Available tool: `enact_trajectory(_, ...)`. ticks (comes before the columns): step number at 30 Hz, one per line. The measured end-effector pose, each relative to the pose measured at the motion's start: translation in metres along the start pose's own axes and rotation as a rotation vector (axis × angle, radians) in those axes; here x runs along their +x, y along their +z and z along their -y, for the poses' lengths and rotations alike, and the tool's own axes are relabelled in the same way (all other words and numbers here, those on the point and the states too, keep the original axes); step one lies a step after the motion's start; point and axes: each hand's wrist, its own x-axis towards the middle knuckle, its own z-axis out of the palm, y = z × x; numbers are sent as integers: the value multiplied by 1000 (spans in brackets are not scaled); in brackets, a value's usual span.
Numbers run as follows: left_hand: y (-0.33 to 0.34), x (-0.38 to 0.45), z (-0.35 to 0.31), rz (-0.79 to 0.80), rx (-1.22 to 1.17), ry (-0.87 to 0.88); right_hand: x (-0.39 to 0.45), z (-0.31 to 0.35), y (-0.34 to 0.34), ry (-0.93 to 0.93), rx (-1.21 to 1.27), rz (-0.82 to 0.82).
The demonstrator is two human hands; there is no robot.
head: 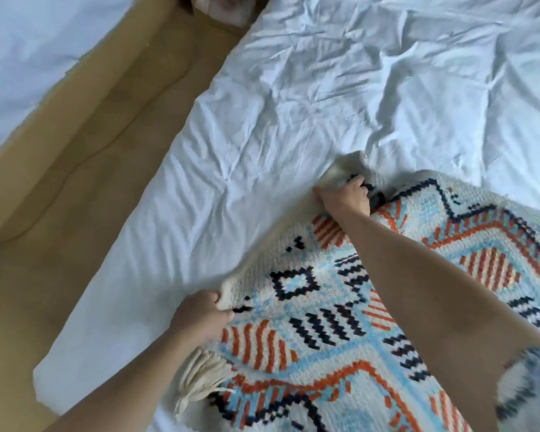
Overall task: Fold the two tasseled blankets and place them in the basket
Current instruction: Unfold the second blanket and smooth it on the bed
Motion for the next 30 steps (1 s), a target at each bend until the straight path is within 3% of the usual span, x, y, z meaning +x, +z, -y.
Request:
enact_trajectory(3, -6, 18, -22, 42, -250, 71, 9, 5, 2, -64, 13, -10)
enact_trajectory(5, -18, 30, -45, 94, -461, 124, -1, 21, 4, -234, 136, -49)
enact_trajectory(7, -28, 38, -66, 118, -526, 157, -12, 44, 1, -444, 201, -66)
enact_trajectory(11, -38, 44, -78, -186, -601, 222, -7, 95, -18, -651, 400, -328)
enact_trajectory(12, -40, 45, -76, -271, -618, 236, -2, 101, -21, -647, 434, -335)
enact_trajectory(14, -42, 48, -71, -352, -579, 250, 4, 101, -15, -601, 347, -147)
enact_trajectory(16, -38, 49, -65, -316, -473, 225, 4, 85, 3, -497, 99, 55)
enact_trajectory(18, -28, 46, -57, -206, -416, 186, -10, 56, 18, -453, -61, 40)
enact_trajectory(22, -19, 31, -39, -31, -420, 149, -92, -24, 32, -508, -49, -39)
enact_trajectory(24, -18, 17, -27, 40, -392, 131, -139, -71, 41, -481, -65, -3)
enact_trajectory(28, 1, -18, 23, 131, -244, 51, -238, -163, 56, -540, -140, 149)
enact_trajectory(30, 16, -34, 51, 154, -161, -12, -280, -202, 65, -590, -329, 343)
